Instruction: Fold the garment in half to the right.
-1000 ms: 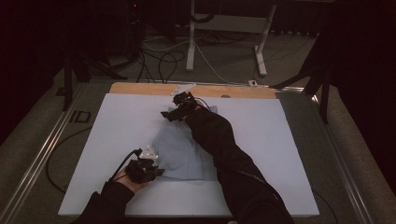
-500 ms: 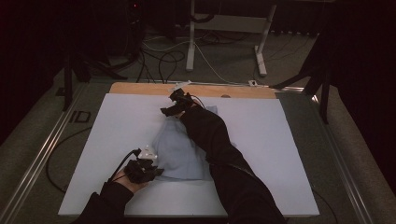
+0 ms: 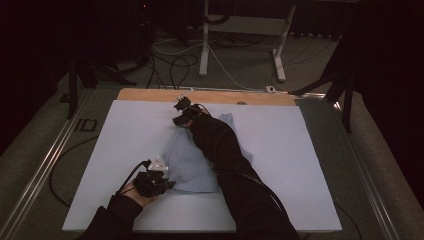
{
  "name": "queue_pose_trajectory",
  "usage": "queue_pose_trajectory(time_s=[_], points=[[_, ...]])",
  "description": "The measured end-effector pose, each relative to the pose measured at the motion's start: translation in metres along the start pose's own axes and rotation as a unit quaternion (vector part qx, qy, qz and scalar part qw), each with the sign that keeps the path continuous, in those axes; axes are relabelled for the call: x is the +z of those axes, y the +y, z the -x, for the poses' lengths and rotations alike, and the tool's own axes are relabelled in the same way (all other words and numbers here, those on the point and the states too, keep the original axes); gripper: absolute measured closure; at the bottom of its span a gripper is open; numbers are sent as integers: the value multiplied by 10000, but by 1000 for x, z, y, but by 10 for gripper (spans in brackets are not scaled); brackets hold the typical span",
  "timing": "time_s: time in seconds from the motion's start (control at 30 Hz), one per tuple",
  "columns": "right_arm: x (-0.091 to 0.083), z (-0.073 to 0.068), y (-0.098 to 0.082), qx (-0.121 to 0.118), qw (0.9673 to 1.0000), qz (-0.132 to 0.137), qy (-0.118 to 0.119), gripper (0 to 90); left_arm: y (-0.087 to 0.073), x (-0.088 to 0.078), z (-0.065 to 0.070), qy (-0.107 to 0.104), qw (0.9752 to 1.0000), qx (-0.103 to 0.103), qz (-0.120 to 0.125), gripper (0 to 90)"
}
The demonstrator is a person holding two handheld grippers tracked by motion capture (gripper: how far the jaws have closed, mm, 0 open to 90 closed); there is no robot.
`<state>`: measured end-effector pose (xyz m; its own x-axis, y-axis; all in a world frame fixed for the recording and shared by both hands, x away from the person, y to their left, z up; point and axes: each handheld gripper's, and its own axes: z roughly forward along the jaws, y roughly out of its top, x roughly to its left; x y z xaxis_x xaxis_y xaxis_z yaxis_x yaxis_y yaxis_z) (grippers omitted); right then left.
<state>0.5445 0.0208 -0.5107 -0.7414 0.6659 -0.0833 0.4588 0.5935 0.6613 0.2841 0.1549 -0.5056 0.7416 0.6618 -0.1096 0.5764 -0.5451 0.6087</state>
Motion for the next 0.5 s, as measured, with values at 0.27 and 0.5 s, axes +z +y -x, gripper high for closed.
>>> queue_pose_trajectory(time_s=[0.27,0.5], points=[[5,-4,-1,-92,9997,-211,-105,505,0,1,0,-5,10000,5,-21,856],[7,-3,-3,-193,9988,-394,-201,688,0,2,0,-16,10000,-10,-33,856]])
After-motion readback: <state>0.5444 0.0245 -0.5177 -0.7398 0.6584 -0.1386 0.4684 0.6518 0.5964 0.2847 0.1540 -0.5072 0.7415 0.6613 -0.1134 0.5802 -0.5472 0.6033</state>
